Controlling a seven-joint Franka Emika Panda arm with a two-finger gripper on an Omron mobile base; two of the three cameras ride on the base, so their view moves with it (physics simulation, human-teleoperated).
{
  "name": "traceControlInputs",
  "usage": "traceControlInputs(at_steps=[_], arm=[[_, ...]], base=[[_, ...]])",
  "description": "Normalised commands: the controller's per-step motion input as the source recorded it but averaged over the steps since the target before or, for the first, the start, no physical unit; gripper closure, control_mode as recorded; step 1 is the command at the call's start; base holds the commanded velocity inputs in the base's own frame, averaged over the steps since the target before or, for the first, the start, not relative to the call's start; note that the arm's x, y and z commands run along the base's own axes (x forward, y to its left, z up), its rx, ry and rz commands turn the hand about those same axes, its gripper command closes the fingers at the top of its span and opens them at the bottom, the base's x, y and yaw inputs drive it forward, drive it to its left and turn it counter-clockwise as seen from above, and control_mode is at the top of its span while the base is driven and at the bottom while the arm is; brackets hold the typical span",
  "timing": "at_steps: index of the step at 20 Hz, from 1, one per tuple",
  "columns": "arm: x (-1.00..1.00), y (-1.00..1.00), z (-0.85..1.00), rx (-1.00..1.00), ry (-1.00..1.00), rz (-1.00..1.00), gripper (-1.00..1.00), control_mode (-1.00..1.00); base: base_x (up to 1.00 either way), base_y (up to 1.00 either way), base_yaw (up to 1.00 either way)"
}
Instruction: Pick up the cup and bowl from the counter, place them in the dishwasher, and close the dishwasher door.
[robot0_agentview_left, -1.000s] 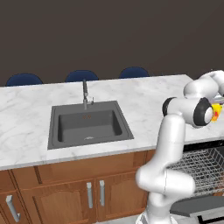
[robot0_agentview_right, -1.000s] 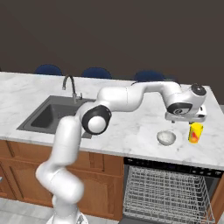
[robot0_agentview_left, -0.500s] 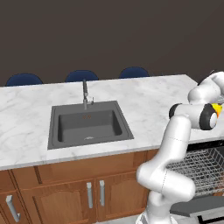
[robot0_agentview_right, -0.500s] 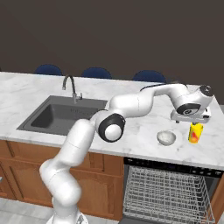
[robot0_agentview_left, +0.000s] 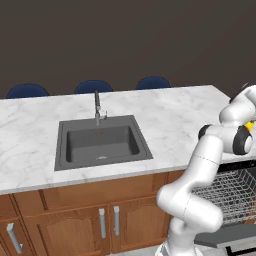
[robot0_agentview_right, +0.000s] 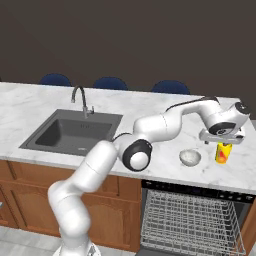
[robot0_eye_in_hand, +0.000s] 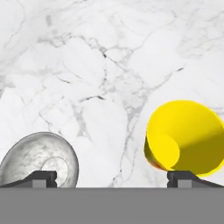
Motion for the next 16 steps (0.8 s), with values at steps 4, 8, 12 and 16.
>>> traceControlInputs(at_steps=[4, 8, 12, 16], arm=[[0.14, -0.11, -0.19, -0.03, 0.00, 0.02, -1.00, -1.00], [0.26, -0.10, -0.19, -0.06, 0.00, 0.02, -1.00, -1.00], [0.31, -0.08, -0.20, -0.06, 0.00, 0.02, -1.00, -1.00], [0.27, -0.03, -0.22, -0.03, 0.00, 0.01, -1.00, -1.00]], base=[[0.00, 0.00, 0.00], [0.00, 0.00, 0.00], [0.00, 0.00, 0.00], [0.00, 0.00, 0.00]])
